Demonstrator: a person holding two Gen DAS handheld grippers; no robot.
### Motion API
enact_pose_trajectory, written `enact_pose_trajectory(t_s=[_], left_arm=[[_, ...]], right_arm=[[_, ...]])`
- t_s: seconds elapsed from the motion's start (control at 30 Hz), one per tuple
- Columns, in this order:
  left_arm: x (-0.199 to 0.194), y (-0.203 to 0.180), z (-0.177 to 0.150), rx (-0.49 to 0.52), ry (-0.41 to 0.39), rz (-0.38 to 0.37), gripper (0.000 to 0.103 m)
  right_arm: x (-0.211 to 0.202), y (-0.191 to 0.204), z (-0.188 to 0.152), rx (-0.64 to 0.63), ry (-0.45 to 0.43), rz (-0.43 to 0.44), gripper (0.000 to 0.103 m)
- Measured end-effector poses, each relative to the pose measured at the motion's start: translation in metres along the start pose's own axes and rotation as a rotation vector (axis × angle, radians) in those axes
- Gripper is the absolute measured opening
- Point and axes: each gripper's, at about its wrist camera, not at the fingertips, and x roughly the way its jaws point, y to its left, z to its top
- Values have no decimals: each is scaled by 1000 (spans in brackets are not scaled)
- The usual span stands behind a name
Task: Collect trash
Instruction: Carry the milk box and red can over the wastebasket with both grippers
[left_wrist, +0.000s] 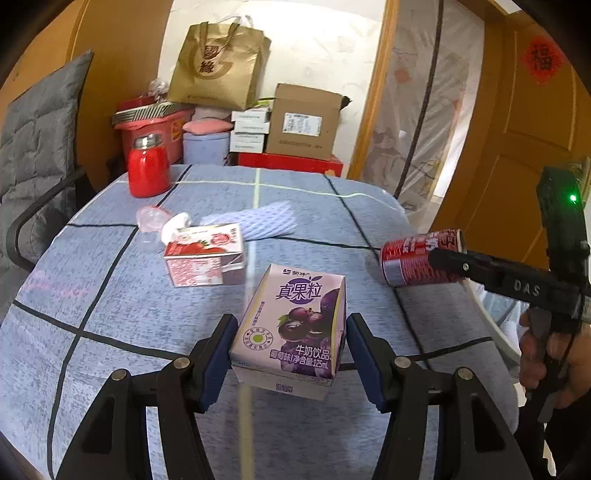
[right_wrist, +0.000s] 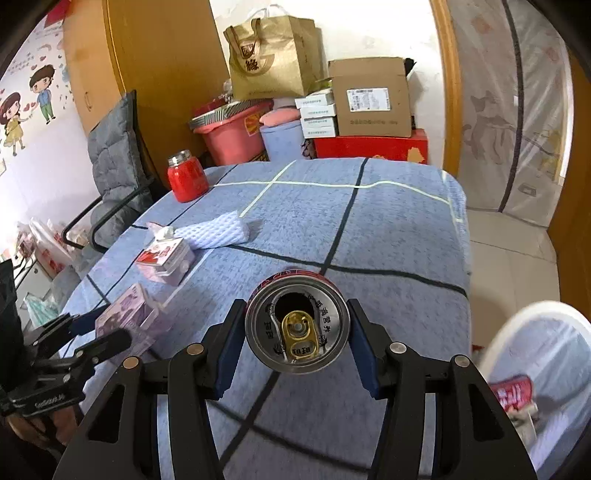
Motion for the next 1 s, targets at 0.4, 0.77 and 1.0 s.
enact_pose_trajectory(t_s=[0.4,0.77,1.0], left_arm=[[-25,-33,5,46,-33,-33,61],[-32,-82,9,120,-50,-102,60],[-18,-120,13,165,-37,-160,61]], right_arm=[[-70,-5,-17,39,-84,0,54],[-119,-24,-41,91,-128,-62,54],[-144,-50,-53,139,-147,-121,54]])
